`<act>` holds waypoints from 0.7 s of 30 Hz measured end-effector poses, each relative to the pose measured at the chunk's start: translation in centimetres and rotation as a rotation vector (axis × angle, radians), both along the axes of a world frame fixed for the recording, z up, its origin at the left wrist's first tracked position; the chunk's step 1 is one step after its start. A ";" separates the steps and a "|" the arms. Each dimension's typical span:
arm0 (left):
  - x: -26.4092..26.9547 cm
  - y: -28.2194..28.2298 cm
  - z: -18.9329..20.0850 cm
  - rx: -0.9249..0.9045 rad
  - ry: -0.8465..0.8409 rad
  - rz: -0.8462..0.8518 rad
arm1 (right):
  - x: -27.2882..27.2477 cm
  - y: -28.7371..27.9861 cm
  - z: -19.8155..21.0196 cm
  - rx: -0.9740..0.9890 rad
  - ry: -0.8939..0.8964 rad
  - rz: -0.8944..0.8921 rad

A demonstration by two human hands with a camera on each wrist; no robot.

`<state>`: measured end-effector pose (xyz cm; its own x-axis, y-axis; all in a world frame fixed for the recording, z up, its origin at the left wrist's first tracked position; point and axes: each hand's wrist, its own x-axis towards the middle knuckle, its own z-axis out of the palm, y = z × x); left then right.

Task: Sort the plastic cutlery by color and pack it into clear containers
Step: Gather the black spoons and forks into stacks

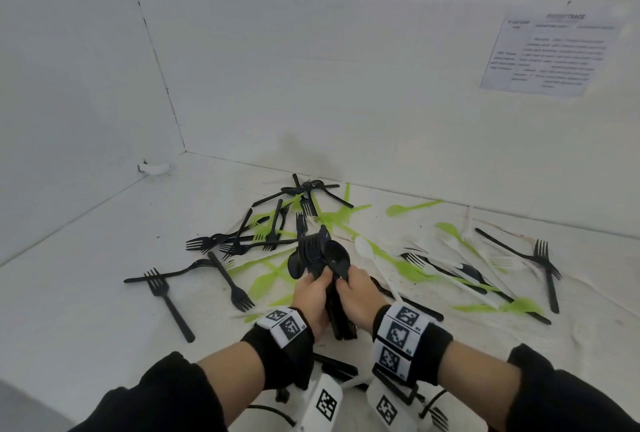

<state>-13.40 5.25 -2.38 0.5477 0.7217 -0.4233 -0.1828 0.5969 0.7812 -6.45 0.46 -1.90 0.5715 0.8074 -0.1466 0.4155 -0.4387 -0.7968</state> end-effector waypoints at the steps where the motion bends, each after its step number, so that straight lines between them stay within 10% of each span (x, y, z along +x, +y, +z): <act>1: 0.0 -0.1 0.1 0.000 -0.004 -0.006 | 0.0 -0.1 0.2 -0.013 -0.009 0.003; 21: -1.6 -0.6 0.0 0.029 -0.027 -0.013 | 0.0 -1.1 0.0 0.226 0.248 -0.150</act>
